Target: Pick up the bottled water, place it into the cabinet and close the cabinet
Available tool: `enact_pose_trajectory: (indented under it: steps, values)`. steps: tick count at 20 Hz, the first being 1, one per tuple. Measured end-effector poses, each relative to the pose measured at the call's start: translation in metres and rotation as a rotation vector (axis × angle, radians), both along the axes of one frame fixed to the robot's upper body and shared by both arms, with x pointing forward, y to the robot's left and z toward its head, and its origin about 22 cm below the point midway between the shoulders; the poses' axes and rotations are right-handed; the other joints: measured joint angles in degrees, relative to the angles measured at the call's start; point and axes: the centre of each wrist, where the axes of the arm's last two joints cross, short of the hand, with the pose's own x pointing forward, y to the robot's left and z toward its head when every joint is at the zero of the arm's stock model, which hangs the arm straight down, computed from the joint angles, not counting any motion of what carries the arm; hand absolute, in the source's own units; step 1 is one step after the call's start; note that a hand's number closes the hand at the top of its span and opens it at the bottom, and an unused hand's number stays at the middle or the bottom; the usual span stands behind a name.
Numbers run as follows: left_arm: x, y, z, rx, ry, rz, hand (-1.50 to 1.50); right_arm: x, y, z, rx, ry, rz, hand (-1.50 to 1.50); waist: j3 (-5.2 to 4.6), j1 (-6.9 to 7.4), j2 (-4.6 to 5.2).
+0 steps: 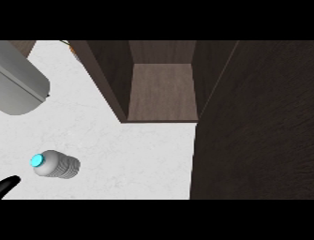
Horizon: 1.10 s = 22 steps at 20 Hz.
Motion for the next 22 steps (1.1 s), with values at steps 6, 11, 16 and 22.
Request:
enact_pose_trajectory:
  steps: [6,11,16,22]
  values:
    - [-0.012,0.004,-0.010,-0.008,0.103,0.045,-1.50,-0.016,0.005,-0.002,0.016,0.031,0.002,-1.50,-0.02,-0.15,-0.02]
    - [-0.013,0.015,-0.032,-0.049,0.153,0.063,-1.50,-0.029,0.012,-0.006,0.032,0.047,0.018,-1.50,-0.06,-0.26,-0.08]
    - [-0.008,0.030,-0.067,-0.097,0.207,0.058,-1.50,-0.038,0.014,-0.010,0.049,0.053,0.019,-1.50,-0.10,-0.46,-0.08]
    - [-0.001,0.038,-0.117,-0.194,0.253,0.025,-1.50,-0.049,0.015,-0.014,0.057,0.066,0.025,-1.50,-0.13,-0.71,-0.08]
